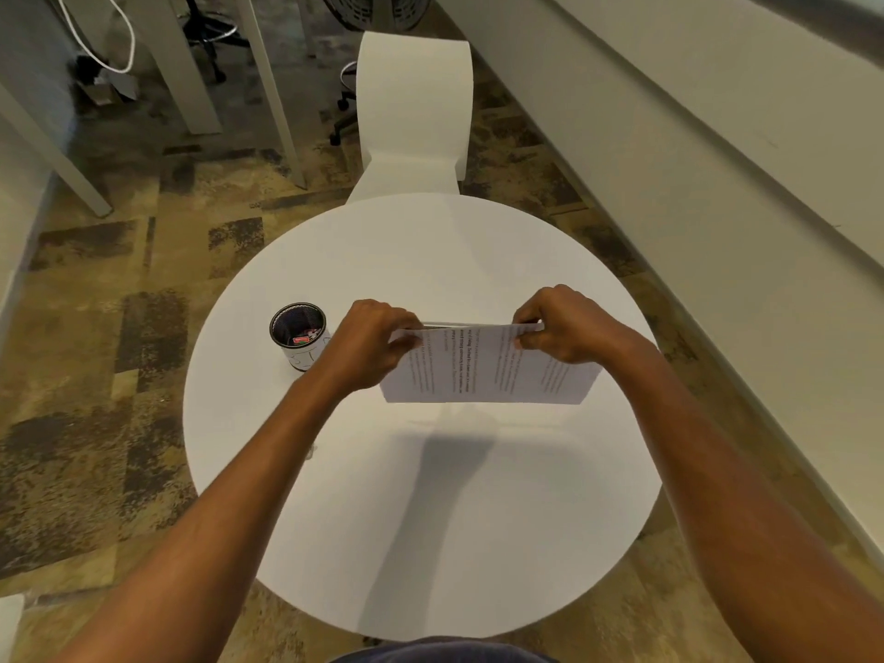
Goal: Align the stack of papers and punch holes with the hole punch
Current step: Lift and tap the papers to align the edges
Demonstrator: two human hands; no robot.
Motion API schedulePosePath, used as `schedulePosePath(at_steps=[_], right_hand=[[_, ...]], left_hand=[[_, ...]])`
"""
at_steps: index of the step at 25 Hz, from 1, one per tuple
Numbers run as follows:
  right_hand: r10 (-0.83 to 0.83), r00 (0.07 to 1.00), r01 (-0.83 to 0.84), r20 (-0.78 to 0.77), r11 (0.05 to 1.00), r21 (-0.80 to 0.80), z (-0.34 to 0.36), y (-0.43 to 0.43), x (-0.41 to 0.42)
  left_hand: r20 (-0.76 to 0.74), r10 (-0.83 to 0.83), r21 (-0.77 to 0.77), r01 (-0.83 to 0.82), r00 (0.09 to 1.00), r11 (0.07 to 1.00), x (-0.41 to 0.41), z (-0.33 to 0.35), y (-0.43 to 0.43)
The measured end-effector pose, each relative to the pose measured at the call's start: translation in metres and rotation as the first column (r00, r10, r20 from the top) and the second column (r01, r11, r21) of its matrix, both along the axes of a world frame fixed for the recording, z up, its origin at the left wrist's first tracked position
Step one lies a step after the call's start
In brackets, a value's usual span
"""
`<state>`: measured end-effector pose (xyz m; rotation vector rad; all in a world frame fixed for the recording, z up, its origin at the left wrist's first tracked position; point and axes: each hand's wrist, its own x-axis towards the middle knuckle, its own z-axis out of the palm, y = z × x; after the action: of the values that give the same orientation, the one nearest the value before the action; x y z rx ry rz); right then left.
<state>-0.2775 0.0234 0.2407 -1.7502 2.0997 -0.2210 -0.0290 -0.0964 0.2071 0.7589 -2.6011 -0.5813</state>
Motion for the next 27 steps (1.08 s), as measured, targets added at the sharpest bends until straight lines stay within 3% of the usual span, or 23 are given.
schedulePosePath(at_steps=[3, 6, 9, 12, 15, 19, 21, 24, 27], right_hand=[[-0.042, 0.999, 0.041, 0.007, 0.996, 0.075, -0.001, 0.011, -0.022], [-0.134, 0.965, 0.116, 0.227, 0.989, 0.094, -0.011, 0.029, -0.051], [-0.236, 0.771, 0.223, 0.591, 0.97, 0.097, -0.031, 0.047, -0.059], [-0.245, 0.603, 0.265, 0.759, 0.959, 0.099, -0.057, 0.054, -0.044], [-0.241, 0.567, 0.328, 0.788, 0.943, 0.053, -0.076, 0.052, -0.026], [-0.262, 0.562, 0.433, 0.784, 0.901, -0.01, -0.077, 0.053, -0.025], [-0.257, 0.555, 0.459, 0.791, 0.888, -0.033, -0.078, 0.055, -0.026], [-0.281, 0.547, 0.494, 0.788, 0.869, -0.034, -0.088, 0.058, -0.026], [-0.356, 0.588, 0.484, 0.727, 0.874, 0.037, -0.102, 0.062, -0.024]], left_hand=[[-0.029, 0.055, 0.063, -0.053, 0.998, 0.997, 0.01, -0.001, -0.006], [-0.09, 0.11, 0.216, -0.088, 0.99, 0.972, 0.021, 0.001, -0.009], [-0.123, 0.143, 0.324, -0.097, 0.982, 0.941, 0.029, -0.002, -0.015], [-0.169, 0.188, 0.421, -0.102, 0.967, 0.901, 0.033, -0.006, -0.017], [-0.243, 0.225, 0.534, -0.064, 0.944, 0.843, 0.038, -0.011, -0.02], [-0.329, 0.444, 0.778, -0.027, 0.834, 0.628, 0.056, -0.031, -0.028], [-0.33, 0.443, 0.827, 0.029, 0.834, 0.561, 0.061, -0.047, -0.022], [-0.292, 0.395, 0.815, 0.01, 0.871, 0.58, 0.057, -0.067, -0.01], [-0.229, 0.456, 0.784, -0.115, 0.86, 0.61, 0.05, -0.082, -0.004]])
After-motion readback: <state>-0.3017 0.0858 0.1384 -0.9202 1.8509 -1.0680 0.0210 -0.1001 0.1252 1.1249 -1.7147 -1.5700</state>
